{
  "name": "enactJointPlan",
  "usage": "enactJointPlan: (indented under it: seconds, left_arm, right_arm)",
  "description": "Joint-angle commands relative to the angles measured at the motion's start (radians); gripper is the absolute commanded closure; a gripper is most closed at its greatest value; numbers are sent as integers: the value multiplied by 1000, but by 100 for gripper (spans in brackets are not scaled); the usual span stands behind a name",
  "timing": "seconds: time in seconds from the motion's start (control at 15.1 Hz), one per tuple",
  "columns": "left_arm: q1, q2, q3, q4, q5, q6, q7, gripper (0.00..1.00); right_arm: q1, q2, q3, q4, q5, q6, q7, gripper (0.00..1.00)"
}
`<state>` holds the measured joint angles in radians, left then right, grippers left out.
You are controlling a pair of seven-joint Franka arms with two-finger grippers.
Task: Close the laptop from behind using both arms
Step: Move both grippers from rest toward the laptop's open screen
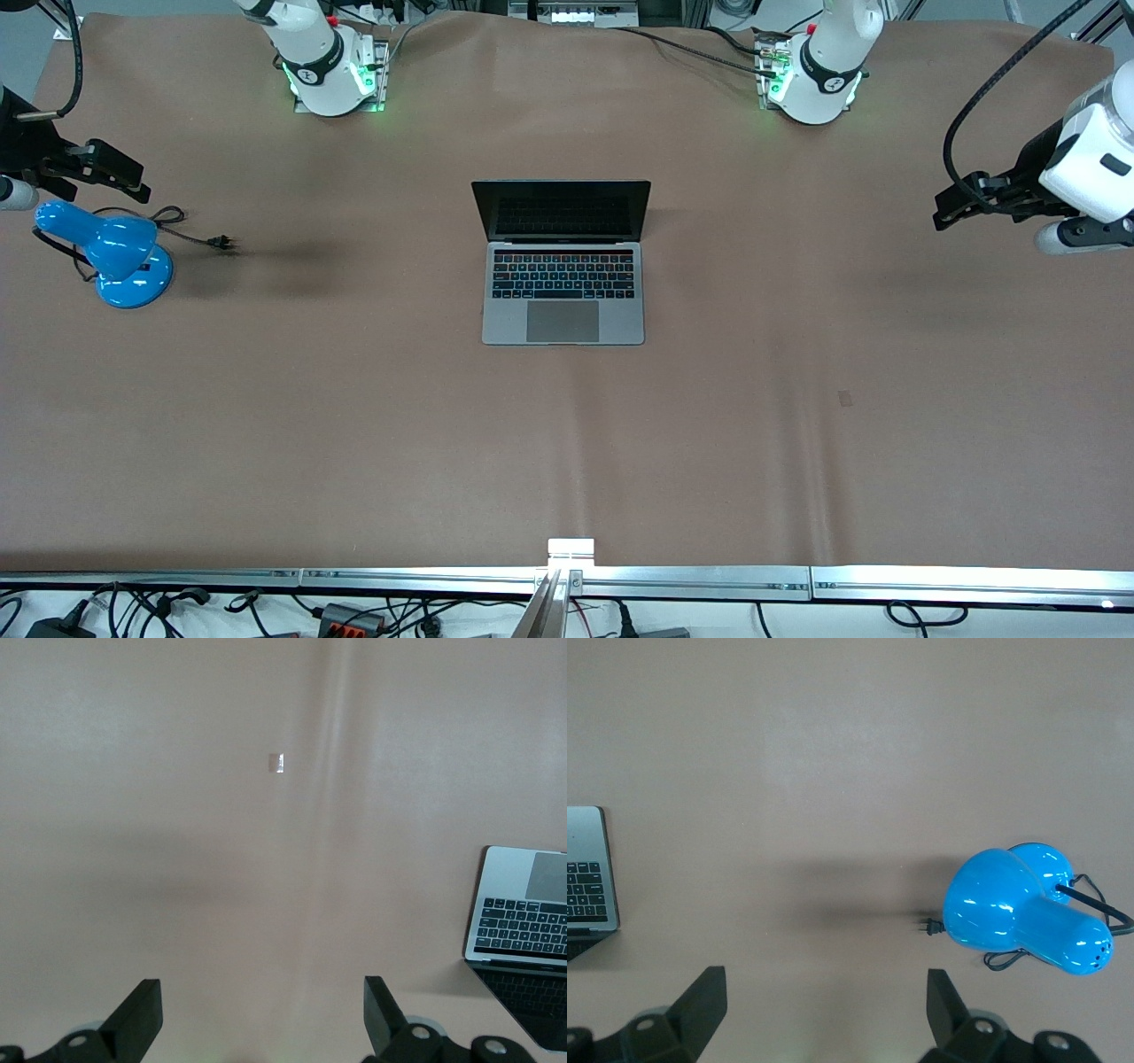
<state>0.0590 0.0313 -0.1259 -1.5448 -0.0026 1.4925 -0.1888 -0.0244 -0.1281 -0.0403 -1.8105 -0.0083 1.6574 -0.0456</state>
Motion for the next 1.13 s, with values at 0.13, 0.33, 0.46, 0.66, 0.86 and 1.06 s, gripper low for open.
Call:
enactJointPlan:
  seconds: [0.13, 0.33, 0.46, 0.66, 0.86, 1.06]
  left_arm:
    - [2, -13, -3, -9, 9, -12, 0, 0]
    - [-1, 12, -5, -3, 13, -8, 2, 0]
    - [2, 22, -3, -1, 9, -14, 8, 0]
    - [1, 18, -5, -1, 9, -29, 41, 97]
    - [-1, 15, -11, -3, 10, -58, 45, 100]
    - [-1, 10, -29, -3, 4, -101, 26, 96]
  right_arm:
    - [0, -42, 0, -41, -7, 12, 3, 0]
    - [1, -39, 3, -41, -9, 9, 1, 0]
    - [1, -38, 4, -38, -9, 10, 1, 0]
    - [0, -36, 4, -36, -9, 7, 1, 39]
    - [1, -35, 4, -33, -4, -4, 3, 100]
    - [1, -31, 4, -30, -1, -13, 6, 100]
